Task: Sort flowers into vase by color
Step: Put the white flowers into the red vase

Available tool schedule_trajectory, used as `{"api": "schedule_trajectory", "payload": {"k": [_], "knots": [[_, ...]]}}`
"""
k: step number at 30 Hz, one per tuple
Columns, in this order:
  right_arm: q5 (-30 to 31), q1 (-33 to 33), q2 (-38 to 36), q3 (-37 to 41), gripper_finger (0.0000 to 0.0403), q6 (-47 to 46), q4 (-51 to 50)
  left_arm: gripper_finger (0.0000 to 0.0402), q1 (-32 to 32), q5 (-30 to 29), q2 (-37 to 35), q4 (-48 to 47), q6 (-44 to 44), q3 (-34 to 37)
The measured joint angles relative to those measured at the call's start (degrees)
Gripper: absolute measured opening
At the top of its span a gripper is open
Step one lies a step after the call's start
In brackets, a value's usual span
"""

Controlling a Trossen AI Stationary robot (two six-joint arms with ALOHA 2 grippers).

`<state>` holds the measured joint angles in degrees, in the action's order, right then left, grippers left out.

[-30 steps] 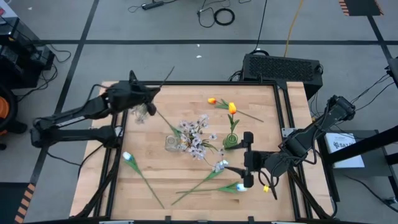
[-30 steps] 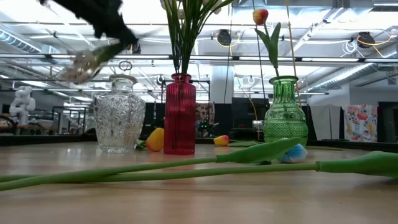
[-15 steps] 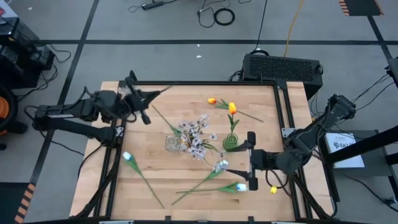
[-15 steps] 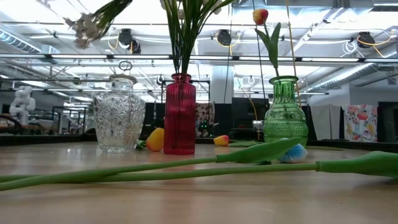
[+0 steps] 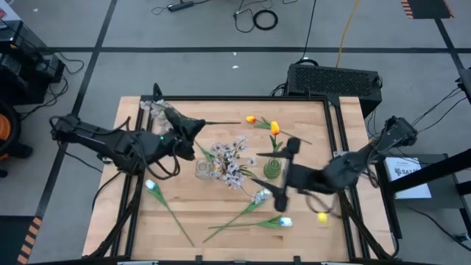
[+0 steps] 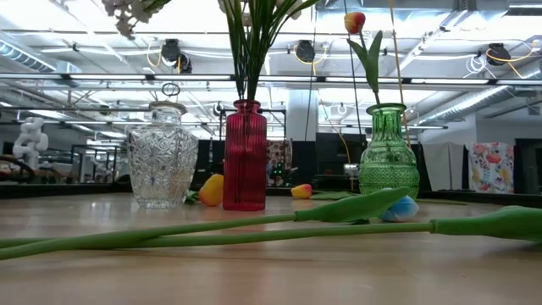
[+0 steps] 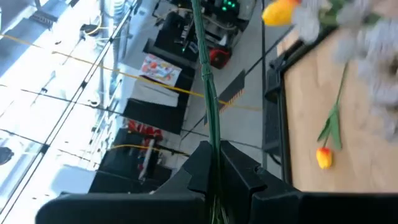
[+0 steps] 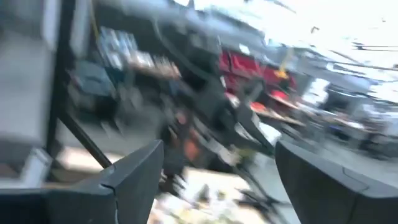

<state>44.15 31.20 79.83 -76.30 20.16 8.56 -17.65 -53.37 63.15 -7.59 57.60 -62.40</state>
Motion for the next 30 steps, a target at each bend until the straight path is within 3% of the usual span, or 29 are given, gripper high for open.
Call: {"api": "schedule_trajectory", "payload": {"k": [6,15,21,30], "knots": [[2.82,-4.4,10.73,-19.18,0.0302,2.17,-21.68,0.0008,-4.05,-2.68,1.4,-0.42,-2.02,-2.35],[6.98,-5.21,23.48,-34.87,0.0289,18.1,-26.94,0.0008,-9.48,-6.96,1.34,-3.98,-3.26,-2.44],[13.44,-6.71,27.47,-37.01,0.0244,20.01,-29.97,0.0008,-12.77,-7.08,1.93,-5.99,-1.69,-2.44],[14.24,-6.79,28.11,-37.01,0.0168,18.74,-31.51,0.0016,-13.99,-8.18,4.93,-6.5,4.56,-2.42]]}}
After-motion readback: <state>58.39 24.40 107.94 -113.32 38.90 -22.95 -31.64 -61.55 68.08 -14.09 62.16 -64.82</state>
